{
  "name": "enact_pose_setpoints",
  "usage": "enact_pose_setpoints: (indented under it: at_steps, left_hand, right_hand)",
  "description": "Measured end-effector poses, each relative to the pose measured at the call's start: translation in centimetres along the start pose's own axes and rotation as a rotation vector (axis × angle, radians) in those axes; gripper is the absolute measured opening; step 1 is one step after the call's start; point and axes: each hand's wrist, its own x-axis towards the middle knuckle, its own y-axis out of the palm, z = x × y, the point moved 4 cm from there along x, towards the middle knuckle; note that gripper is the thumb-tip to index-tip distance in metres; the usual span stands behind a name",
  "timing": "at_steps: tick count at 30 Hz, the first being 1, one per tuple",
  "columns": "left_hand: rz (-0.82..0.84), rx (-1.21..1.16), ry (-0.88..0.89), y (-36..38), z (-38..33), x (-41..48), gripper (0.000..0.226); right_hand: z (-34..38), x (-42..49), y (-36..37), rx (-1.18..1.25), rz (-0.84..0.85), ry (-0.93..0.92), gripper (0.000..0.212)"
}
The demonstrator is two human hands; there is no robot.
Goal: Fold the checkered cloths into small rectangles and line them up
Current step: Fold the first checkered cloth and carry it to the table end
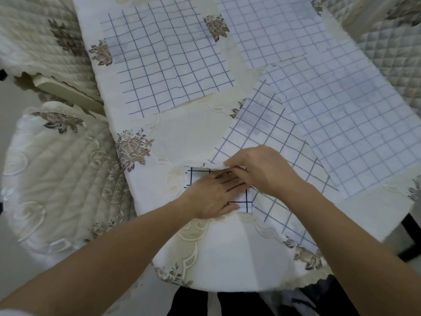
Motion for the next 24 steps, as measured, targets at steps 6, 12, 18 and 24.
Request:
enact_pose_setpoints:
  at_steps: [6,12,18,24]
  left_hand:
    - [-0.013,0.046,-0.147,-1.5,-3.0,-5.4,0.052]
    - [0.225,0.093,-0.287,-0.5,-5.0,-12.5,0.078]
    - [0.274,0.064,-0.341,0.2,-5.5,-12.9,0.079]
    - [0.114,0.008,-0.338,0.1,-5.4,-13.0,0.067]
  right_hand:
    - [0.7,-2.1,1.6,-0.008,-0.135,0.014,0.019]
    - [1.9,-4.5,3.9,-0.054,-0.291,-0.006,0.020]
    - [2.2,-6.6,7.8,-0.176,-0.417,-0.023,0.019]
    - [2.1,-7.8,10.7,-0.244,-0.434,-0.007,0.036]
